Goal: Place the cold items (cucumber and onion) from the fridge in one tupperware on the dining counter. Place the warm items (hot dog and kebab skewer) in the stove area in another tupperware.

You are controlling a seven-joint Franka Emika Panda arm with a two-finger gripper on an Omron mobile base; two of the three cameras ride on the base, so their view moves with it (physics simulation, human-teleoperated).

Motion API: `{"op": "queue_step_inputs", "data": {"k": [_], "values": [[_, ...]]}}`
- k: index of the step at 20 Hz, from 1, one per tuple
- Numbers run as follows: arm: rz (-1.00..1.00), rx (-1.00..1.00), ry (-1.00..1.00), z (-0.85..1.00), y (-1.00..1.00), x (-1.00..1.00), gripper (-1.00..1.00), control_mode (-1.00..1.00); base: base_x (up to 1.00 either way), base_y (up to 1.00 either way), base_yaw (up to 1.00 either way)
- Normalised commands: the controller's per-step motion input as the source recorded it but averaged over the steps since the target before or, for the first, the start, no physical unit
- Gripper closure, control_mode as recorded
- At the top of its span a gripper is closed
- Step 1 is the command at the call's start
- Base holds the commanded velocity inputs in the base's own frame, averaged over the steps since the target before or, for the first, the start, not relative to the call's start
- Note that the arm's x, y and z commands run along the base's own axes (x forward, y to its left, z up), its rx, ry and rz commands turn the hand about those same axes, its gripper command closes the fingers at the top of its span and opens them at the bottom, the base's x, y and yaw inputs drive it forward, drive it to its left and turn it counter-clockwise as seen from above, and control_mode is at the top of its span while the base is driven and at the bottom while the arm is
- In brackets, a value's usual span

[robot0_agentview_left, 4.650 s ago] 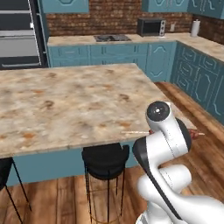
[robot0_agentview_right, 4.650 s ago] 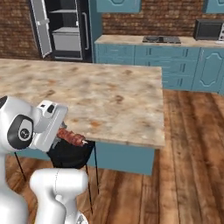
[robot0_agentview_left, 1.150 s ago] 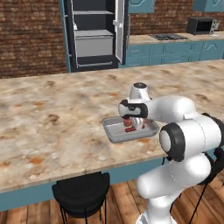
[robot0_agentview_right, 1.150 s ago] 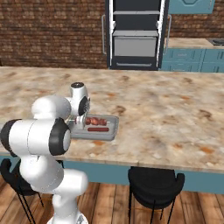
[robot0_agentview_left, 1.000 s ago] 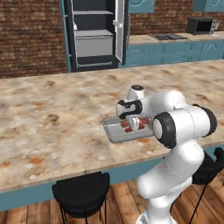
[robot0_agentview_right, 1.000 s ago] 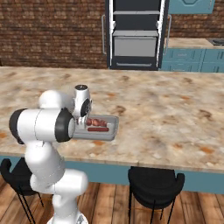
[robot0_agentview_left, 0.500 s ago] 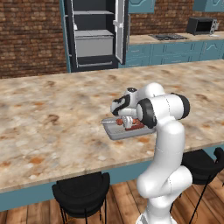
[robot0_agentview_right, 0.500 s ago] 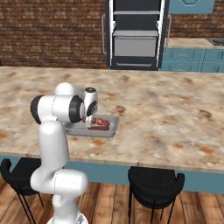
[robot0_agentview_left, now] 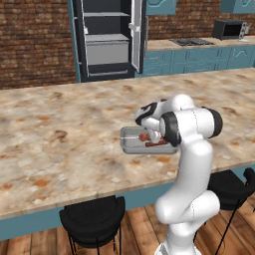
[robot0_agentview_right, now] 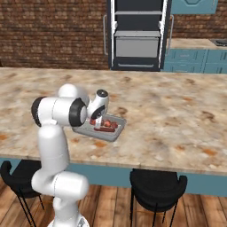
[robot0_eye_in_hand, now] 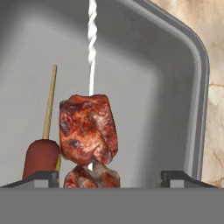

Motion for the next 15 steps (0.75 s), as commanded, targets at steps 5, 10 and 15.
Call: {"op": "queue_step_inputs", "data": {"k": [5, 10, 15], "values": [[0.25, -0.12, -0.09, 0.72, -0.03, -0.18, -1.00, -1.00, 0.00, 0.00, 0.00], [0.15, -0.20, -0.15, 1.00, -0.39, -0.98, -1.00, -1.00, 0.00, 0.00, 0.00], [0.16, -0.01, 0.00, 1.00, -0.06, -0.93, -1.00, -1.00, 0.00, 0.00, 0.00]]}}
